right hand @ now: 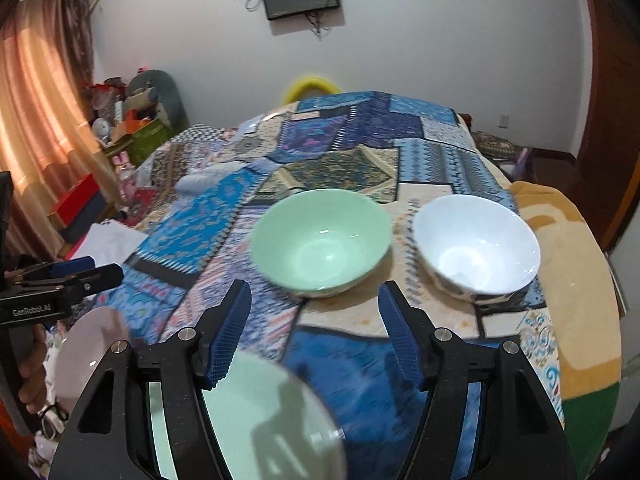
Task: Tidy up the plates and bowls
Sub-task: 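Grasp the mint green bowl rim with the left gripper and lift it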
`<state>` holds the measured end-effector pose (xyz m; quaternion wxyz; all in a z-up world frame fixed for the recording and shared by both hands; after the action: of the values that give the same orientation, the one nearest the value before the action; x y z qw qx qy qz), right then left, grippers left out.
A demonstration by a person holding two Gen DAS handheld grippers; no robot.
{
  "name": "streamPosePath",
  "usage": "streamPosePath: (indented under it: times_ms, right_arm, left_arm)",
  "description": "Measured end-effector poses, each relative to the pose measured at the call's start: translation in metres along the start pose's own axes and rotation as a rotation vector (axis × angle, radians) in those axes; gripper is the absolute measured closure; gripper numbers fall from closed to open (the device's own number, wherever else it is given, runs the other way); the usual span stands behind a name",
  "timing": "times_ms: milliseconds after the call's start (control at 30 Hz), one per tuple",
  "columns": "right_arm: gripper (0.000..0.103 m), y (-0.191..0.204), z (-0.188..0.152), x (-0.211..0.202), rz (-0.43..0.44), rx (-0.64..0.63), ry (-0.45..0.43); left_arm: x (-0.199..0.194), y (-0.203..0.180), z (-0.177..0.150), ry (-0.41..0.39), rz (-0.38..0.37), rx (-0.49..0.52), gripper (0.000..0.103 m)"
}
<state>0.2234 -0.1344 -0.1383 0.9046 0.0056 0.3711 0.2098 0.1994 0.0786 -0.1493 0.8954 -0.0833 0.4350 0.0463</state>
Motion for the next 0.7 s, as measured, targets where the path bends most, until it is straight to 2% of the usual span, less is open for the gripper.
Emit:
streamPosePath:
  times_ms: [67, 267, 333, 400, 567, 700]
  right_arm:
    - [0.040, -0.009, 0.004, 0.010, -0.007, 0.012, 0.013]
    - [0.042, -0.030, 0.009, 0.038, 0.002, 0.052, 0.056]
    - [0.052, -0.036, 0.011, 0.049, 0.015, 0.074, 0.078]
    - [0.057, -0.041, 0.015, 0.059, 0.036, 0.092, 0.100]
    - [0.061, -0.043, 0.017, 0.073, 0.053, 0.095, 0.125]
    - [0.068, -0.043, 0.018, 0.084, 0.063, 0.092, 0.150]
  left_arm:
    - [0.011, -0.009, 0.008, 0.006, 0.011, 0.019, 0.017]
    - [0.051, -0.039, 0.032, 0.062, -0.030, 0.070, 0.017]
    - [0.063, -0.045, 0.041, 0.076, -0.057, 0.078, 0.017]
    - [0.076, -0.050, 0.050, 0.089, -0.074, 0.075, 0.017]
    - [0.107, -0.061, 0.063, 0.111, -0.042, 0.102, 0.018]
    - [0.128, -0.072, 0.066, 0.134, -0.004, 0.150, 0.029]
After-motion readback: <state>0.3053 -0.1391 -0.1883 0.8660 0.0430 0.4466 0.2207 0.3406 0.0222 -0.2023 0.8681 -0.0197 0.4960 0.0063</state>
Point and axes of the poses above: each gripper's, at about its wrist camera, not at the fingertips, and x roughly the way its jaws point, y to its left, z to its top, the point moved 2 cm from there along x, roughly the way its jaws point
